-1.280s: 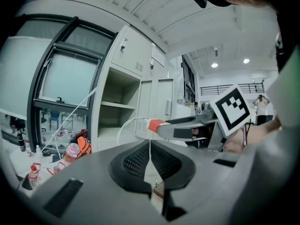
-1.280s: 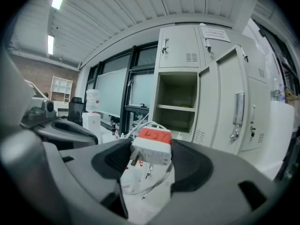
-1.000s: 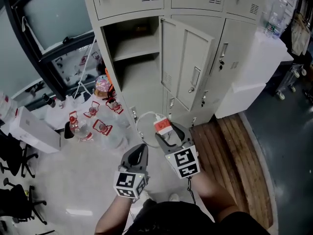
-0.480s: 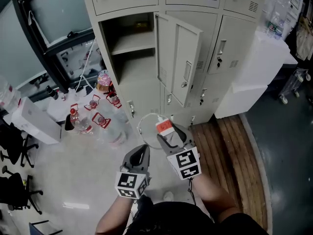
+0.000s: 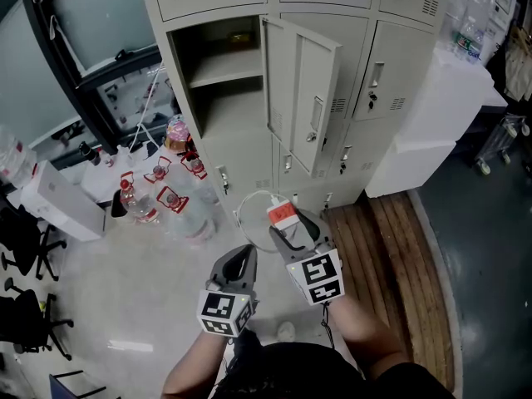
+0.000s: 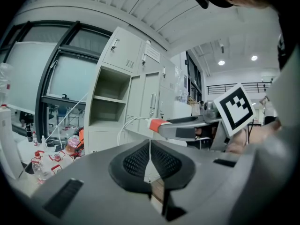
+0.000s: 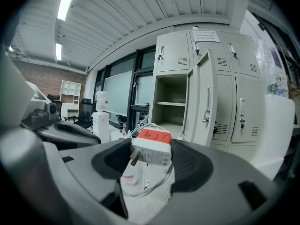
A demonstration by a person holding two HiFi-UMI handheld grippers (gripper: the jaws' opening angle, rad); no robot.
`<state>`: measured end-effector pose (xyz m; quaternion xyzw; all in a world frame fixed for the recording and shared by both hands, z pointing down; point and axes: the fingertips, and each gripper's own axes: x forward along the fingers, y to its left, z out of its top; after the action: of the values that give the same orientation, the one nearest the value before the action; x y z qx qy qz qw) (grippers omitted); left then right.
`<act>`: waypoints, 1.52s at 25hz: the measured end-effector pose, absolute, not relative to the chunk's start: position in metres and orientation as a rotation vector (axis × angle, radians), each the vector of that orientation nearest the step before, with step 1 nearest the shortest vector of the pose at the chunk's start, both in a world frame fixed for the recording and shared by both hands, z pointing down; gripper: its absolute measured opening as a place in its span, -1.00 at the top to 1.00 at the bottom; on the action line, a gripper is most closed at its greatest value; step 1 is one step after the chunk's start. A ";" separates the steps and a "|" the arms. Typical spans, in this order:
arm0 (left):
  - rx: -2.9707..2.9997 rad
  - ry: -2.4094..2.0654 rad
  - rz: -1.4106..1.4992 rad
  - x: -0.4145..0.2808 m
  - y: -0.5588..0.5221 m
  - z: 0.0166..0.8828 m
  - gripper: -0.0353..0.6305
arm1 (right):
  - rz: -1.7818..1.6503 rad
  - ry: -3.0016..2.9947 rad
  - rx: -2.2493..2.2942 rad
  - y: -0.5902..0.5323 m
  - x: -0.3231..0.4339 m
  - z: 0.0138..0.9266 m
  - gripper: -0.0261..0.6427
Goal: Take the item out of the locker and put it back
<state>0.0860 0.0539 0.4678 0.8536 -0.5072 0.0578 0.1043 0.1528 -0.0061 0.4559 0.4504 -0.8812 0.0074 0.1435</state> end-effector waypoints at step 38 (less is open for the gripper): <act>2.572 -1.427 0.175 -0.045 -0.021 0.452 0.86 | 0.001 -2.498 1.395 -0.090 0.027 0.435 0.13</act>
<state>-0.0449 -0.0210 0.4518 0.8687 -0.4821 0.0590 0.0971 0.0273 -0.0902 0.4352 0.4829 -0.8644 0.0003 0.1397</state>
